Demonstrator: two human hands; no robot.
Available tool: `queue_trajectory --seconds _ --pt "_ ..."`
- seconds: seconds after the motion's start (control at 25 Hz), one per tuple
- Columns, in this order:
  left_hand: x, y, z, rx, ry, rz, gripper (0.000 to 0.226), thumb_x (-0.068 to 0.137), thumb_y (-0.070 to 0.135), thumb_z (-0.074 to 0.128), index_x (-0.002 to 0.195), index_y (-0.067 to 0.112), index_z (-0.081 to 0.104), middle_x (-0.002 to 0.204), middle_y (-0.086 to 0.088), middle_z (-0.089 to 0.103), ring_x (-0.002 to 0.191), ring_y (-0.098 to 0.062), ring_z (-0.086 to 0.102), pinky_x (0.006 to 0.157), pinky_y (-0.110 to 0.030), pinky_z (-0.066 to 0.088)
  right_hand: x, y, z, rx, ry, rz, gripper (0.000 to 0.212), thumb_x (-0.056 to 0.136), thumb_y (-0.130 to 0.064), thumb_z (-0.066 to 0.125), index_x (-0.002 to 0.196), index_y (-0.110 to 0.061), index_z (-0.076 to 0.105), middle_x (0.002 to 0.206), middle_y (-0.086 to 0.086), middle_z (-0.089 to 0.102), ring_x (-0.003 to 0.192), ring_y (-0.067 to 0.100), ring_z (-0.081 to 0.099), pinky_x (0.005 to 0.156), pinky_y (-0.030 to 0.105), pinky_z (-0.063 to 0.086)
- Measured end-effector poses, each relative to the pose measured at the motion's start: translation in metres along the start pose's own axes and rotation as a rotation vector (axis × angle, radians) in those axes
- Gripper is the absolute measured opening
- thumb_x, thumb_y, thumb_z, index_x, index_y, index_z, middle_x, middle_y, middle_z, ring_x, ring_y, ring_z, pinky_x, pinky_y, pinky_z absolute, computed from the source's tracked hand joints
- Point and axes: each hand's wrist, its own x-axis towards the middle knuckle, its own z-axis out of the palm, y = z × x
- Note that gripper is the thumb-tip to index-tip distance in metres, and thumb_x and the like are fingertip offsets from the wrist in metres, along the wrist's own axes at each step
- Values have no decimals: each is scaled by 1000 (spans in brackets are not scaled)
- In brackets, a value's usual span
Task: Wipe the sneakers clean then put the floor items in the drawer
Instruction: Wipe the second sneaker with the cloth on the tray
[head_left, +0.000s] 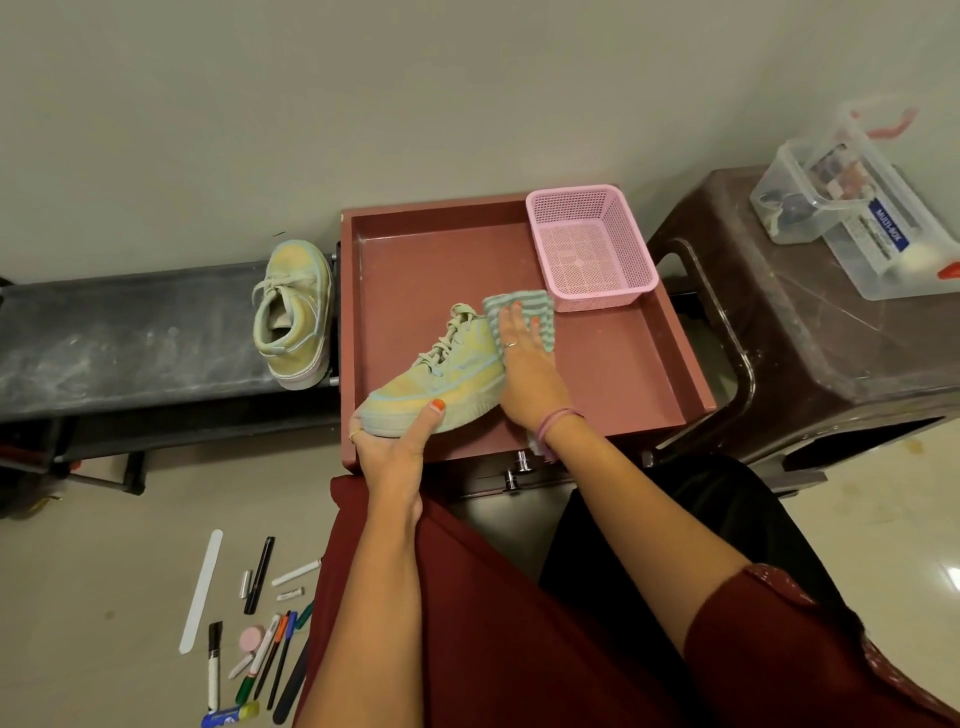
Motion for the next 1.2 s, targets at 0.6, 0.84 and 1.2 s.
queue_trajectory --seconds 0.6,0.84,1.2 --pt "0 -1 2 -35 12 4 70 72 1 80 126 17 39 115 -2 61 97 -7 63 83 -17 52 -20 36 -2 -68 23 -120 91 77 19 36 152 -22 4 160 -2 3 147 20 3 118 40 18" --pt "1 -1 1 -57 18 3 71 71 0 80 126 16 39 115 -4 61 99 -11 63 84 -20 52 -50 -5 5 89 -145 -276 93 74 21 36 152 -19 5 159 -5 -3 146 15 -5 119 31 13" --pt "-4 2 1 -47 -41 55 68 59 2 85 106 30 44 107 1 61 89 -1 65 77 -17 52 6 -3 -22 28 35 -76 84 84 12 42 152 -19 5 160 -4 0 147 15 4 117 38 23"
